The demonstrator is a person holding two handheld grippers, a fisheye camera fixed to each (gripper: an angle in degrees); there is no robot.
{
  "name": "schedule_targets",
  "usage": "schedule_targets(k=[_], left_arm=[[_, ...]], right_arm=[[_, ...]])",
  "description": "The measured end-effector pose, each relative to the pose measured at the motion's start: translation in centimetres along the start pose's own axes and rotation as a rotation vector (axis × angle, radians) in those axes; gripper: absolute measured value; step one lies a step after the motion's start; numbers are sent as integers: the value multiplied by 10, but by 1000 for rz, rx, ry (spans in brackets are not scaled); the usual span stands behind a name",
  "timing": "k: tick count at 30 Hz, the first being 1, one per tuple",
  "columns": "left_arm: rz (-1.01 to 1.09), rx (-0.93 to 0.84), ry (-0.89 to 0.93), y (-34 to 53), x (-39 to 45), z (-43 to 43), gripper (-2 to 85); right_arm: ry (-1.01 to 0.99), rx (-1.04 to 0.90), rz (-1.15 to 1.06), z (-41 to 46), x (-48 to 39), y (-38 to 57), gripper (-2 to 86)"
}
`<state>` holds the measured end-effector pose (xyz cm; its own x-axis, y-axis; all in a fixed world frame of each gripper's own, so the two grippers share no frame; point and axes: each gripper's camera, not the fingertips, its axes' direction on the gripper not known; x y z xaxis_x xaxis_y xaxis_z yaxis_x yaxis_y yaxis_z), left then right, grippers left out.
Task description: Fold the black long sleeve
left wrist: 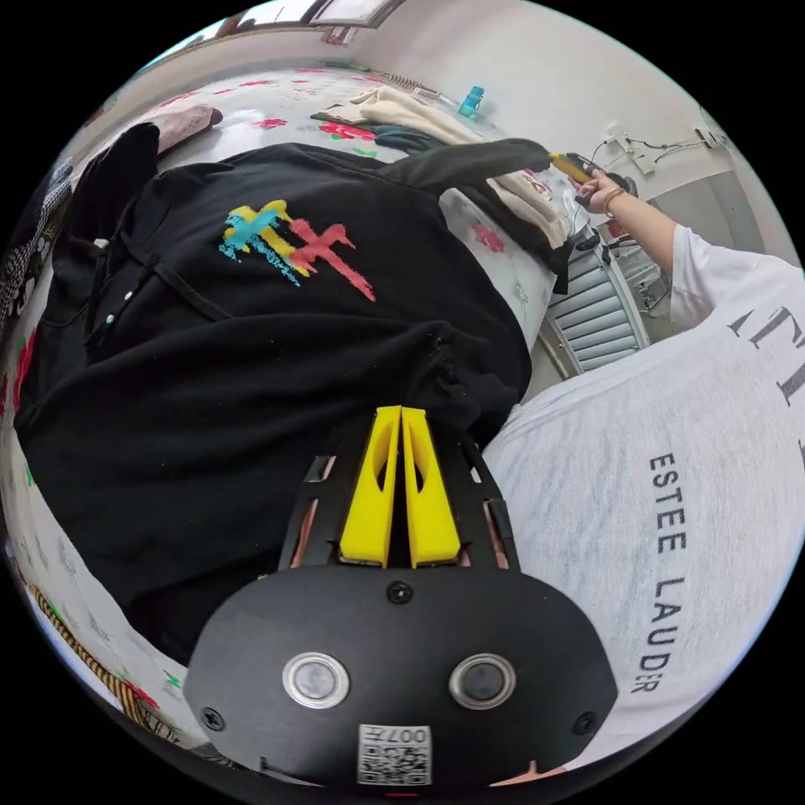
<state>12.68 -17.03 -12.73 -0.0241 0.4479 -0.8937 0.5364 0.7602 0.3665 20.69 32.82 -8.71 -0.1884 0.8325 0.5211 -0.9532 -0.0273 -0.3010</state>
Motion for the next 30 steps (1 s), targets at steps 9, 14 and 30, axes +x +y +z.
schedule_targets(k=[9,14,30], left_arm=[[-286,150,-33,88,-24,-51,-10],[-504,292,-60,170,-41,-89,-9],[-783,397,-93,344,-34,-99,-7]], right_arm=[[-383,-213,-608,48,-170,72,-2],[-743,-463,-1232,45,-342,247,-1],[-602,-1521,-1564,194,-326,705,48]])
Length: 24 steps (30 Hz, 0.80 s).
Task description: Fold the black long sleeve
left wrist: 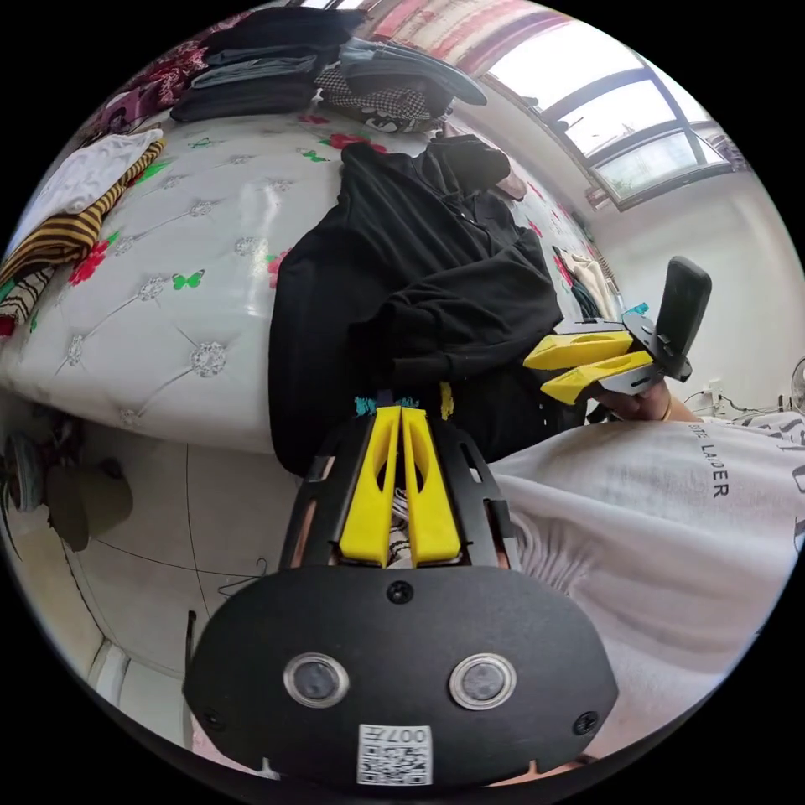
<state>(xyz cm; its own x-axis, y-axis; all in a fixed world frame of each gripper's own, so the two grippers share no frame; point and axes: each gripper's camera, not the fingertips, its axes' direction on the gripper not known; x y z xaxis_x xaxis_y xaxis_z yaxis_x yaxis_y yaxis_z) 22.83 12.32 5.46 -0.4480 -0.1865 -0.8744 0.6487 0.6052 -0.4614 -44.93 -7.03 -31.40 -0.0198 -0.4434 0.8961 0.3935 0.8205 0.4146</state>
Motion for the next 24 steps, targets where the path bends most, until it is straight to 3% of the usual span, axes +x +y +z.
schedule_targets(k=[5,7,11,15,18,24], left_arm=[[6,48,8,-4,-5,-5,31],[35,62,-2,-17,1,-1,54],[136,19,-79,-64,23,32,76],[187,-129,-182,-85,34,79,52],[270,-197,-148,-74,38,72,14],[260,-181,57,-31,6,41,10]], right_arm=[[330,82,266,-35,51,15,66],[378,59,357,-34,71,22,70],[359,-115,425,5,99,20,75],[365,-91,479,5,109,12,78],[312,-87,482,-14,118,4,80],[402,144,570,-100,150,6,82]])
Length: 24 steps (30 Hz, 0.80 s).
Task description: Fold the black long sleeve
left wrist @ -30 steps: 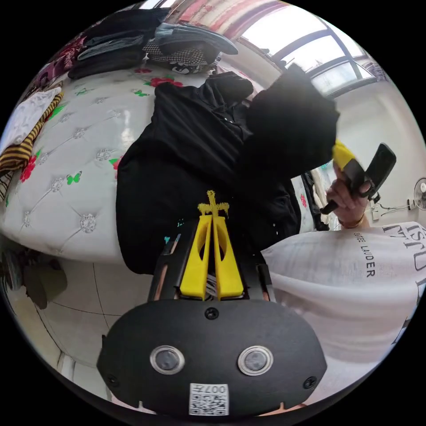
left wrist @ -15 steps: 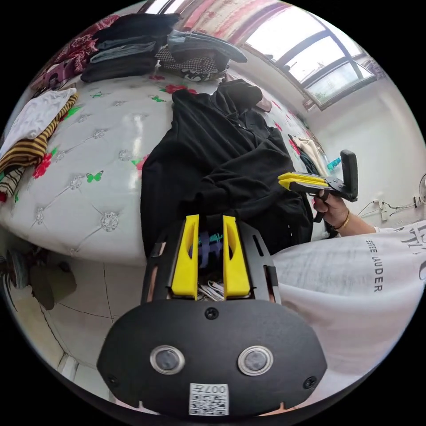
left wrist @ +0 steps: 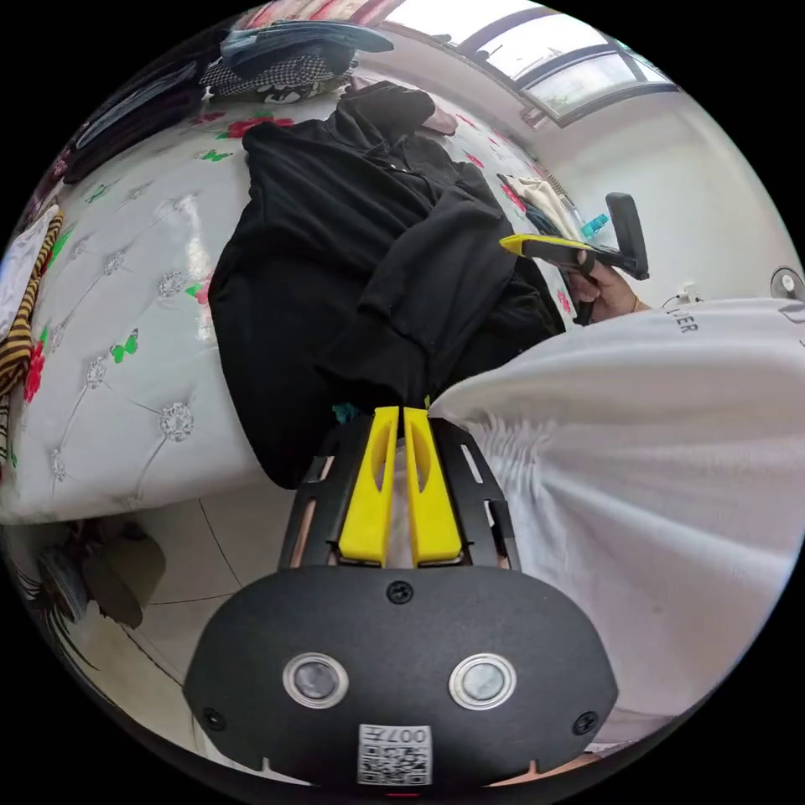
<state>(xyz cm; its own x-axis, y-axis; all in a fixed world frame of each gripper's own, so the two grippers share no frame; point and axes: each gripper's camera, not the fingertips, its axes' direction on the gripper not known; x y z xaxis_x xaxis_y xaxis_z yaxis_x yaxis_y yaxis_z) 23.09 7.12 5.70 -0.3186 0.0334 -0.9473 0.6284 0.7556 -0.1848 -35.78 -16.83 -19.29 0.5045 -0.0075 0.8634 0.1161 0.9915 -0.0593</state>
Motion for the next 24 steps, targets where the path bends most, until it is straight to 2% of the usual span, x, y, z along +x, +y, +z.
schedule_targets(k=[4,9,12,14,17,19,20,24], left_arm=[[-34,71,-111,-25,-33,-29,51],[-63,197,-127,-147,-103,-53,73],[-41,222,-154,-243,-142,-42,87],[-67,178,-178,-312,-172,-20,98],[-112,82,-262,-370,-209,23,55],[-34,64,-313,-377,-222,38,18],[-47,53,-279,-378,-235,39,5],[-150,97,-115,-354,-267,37,-3]], right_arm=[[102,104,108,-42,59,-49,85],[223,155,114,-55,109,-138,92],[260,120,142,-42,146,-195,95],[275,66,178,-25,177,-229,91],[351,-94,201,9,212,-251,86],[402,-210,169,25,230,-252,88],[395,-117,149,14,235,-250,90],[203,-49,209,-13,261,-247,91]])
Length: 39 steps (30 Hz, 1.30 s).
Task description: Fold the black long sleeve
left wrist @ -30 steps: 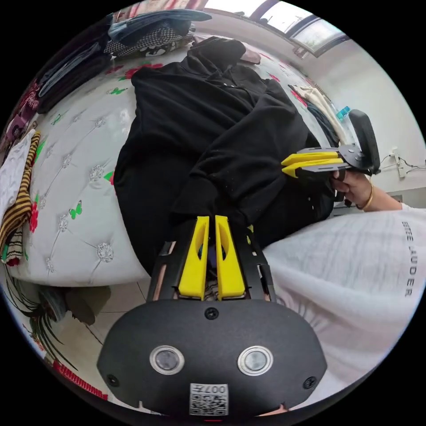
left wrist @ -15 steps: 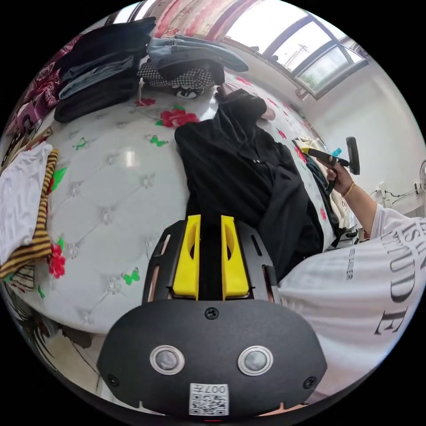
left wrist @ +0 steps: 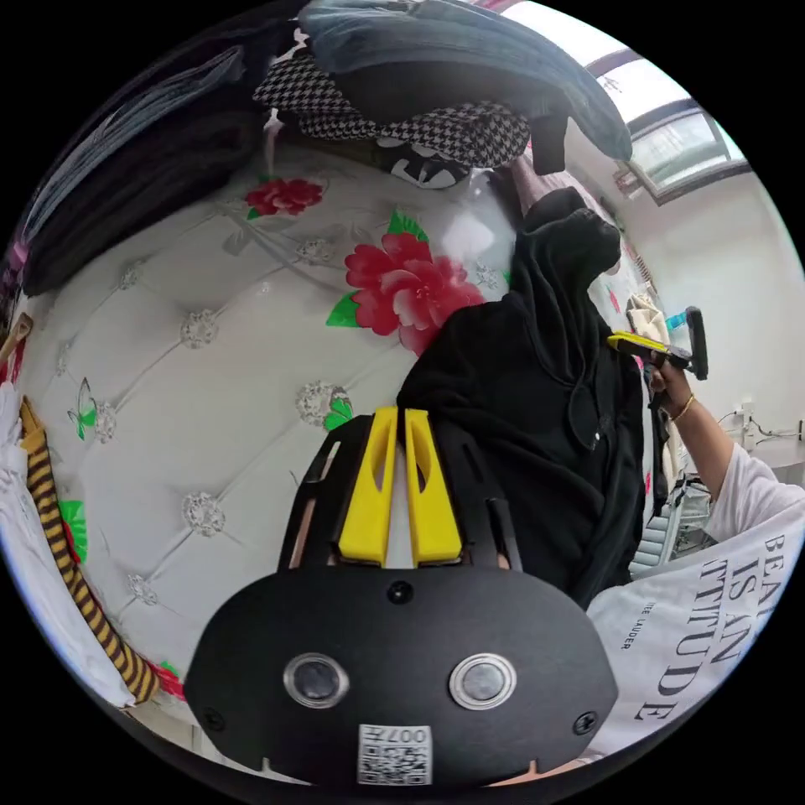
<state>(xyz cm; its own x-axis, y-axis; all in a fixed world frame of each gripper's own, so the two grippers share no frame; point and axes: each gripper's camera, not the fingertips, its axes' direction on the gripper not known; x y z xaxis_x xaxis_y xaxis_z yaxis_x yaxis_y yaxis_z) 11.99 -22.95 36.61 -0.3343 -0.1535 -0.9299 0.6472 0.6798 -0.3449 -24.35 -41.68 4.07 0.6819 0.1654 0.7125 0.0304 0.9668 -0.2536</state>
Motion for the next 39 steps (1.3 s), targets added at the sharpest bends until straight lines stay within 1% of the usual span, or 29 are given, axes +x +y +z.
schedule_targets(k=[1,2,4,5,7,9,13,16,17,18,19,20,22,24,28,29,31,33,35,37,39], left_arm=[[-24,61,73,12,-10,-5,-3],[-42,135,125,23,-17,-16,-1],[-87,220,91,37,-25,-36,11],[-84,260,67,42,-24,-48,21],[-61,312,44,44,-15,-60,35],[-2,318,55,36,3,-56,47],[165,240,96,-4,59,-12,61],[254,205,111,-30,92,19,64],[278,198,112,-39,101,29,65],[288,200,113,-43,104,34,65],[303,200,123,-50,109,42,66],[314,194,139,-57,112,50,70],[332,185,155,-67,116,61,74],[357,183,158,-78,122,69,76],[427,226,138,-111,144,74,79],[438,226,134,-120,150,77,79],[461,226,135,-128,159,84,80],[477,212,133,-132,167,95,82],[495,165,102,-133,174,118,82],[495,123,56,-132,174,135,82],[488,108,32,-128,173,142,81]], right_arm=[[-53,72,-34,-16,2,-1,89],[-82,184,-86,-38,2,-1,87],[-124,336,-141,-70,6,-8,84],[-112,387,-122,-83,11,-20,83],[-84,410,-136,-92,17,-44,80],[-48,389,-138,-87,25,-69,78],[-170,288,-152,-61,32,-105,67],[-120,258,-295,-62,1,-100,47],[-143,233,-398,-65,-15,-92,39],[-165,209,-454,-65,-24,-88,35],[-176,148,-541,-64,-40,-80,28],[-139,100,-606,-64,-54,-71,23],[-61,88,-670,-68,-67,-59,18],[-23,121,-665,-78,-69,-54,16],[-8,381,-453,-112,-43,-66,30],[-13,405,-410,-116,-37,-74,38],[-35,374,-423,-112,-37,-87,49],[-41,295,-482,-99,-44,-98,63],[-27,122,-556,-77,-57,-107,69],[3,34,-620,-70,-68,-104,65],[101,126,-645,-87,-82,-91,60]])
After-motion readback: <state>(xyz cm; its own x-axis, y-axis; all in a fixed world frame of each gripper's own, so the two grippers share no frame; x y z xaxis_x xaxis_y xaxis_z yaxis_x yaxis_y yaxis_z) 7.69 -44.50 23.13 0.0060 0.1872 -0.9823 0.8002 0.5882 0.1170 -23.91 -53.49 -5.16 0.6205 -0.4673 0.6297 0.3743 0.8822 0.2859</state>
